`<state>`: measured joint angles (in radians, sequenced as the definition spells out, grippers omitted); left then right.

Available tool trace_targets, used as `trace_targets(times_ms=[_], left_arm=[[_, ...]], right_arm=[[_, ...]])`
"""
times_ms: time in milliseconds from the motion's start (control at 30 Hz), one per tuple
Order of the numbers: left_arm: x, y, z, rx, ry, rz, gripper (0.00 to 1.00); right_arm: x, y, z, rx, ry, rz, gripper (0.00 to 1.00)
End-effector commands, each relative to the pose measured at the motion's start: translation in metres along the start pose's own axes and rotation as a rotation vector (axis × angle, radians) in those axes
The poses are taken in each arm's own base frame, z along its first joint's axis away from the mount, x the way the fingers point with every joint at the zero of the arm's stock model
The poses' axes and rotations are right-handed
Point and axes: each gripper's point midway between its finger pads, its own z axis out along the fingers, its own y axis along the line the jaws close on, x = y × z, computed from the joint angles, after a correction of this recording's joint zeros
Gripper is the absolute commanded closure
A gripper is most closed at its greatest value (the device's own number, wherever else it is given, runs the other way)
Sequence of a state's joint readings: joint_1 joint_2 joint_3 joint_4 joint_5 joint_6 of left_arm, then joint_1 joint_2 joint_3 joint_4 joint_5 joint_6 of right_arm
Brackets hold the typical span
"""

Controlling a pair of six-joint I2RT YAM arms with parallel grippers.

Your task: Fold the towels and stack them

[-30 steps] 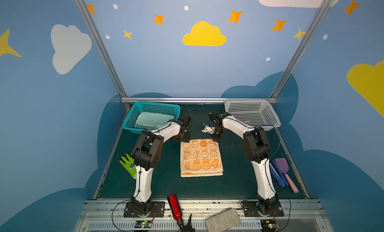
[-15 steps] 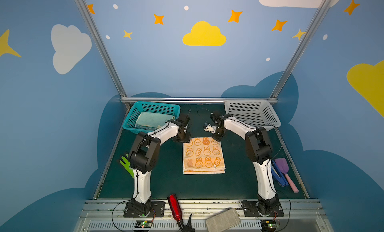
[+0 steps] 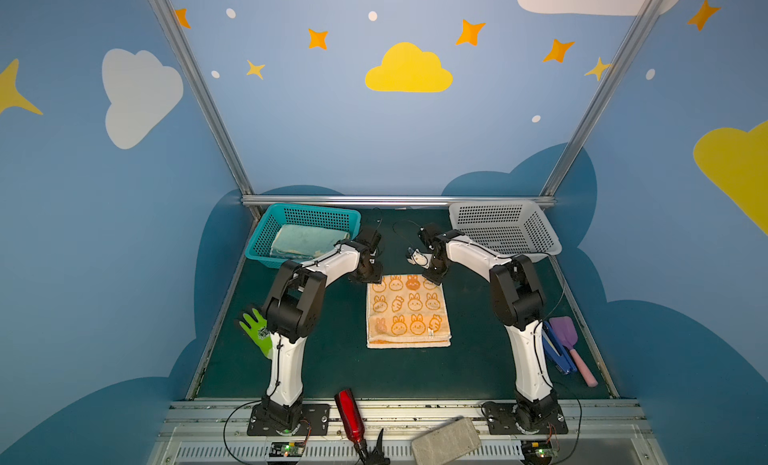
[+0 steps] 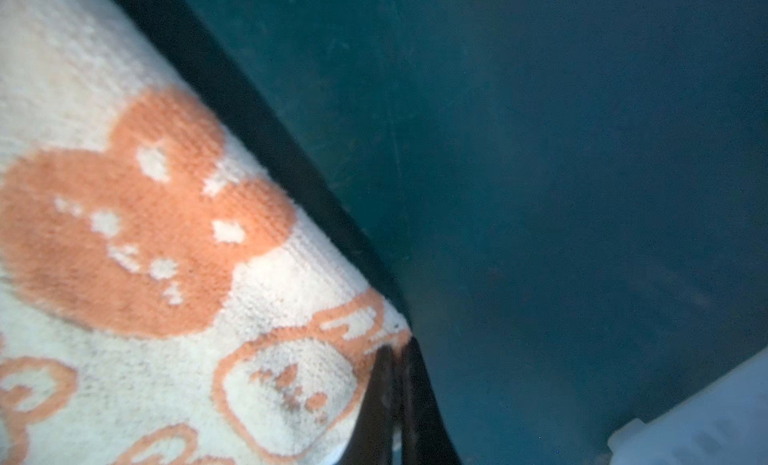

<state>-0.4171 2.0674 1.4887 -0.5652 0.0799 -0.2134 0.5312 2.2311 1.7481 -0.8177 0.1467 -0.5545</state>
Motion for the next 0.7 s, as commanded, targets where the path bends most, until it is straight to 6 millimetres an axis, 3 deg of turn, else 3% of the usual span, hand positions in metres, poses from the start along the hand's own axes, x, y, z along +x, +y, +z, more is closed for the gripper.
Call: trace_targets(times_ms=[0, 233, 467, 667], left_arm=[[0.003, 0.009, 0.008, -0.040, 0.025, -0.025, 0.44], [0.005, 0.012, 0.018, -0.029, 0.035, -0.058, 0.49], [0.004, 0.010, 0.025, -0.002, 0.051, -0.066, 0.65], [0.015, 0.005, 0.032, 0.032, 0.086, -0.065, 0.79]], right_arm=[[0.008, 0.006, 0.009, -0.009, 0.029, -0.003, 1.00], [0.007, 0.005, 0.008, -0.006, 0.026, -0.002, 1.00], [0.008, 0.006, 0.008, -0.009, 0.029, -0.001, 1.00], [0.007, 0.007, 0.007, -0.011, 0.024, 0.000, 1.00]])
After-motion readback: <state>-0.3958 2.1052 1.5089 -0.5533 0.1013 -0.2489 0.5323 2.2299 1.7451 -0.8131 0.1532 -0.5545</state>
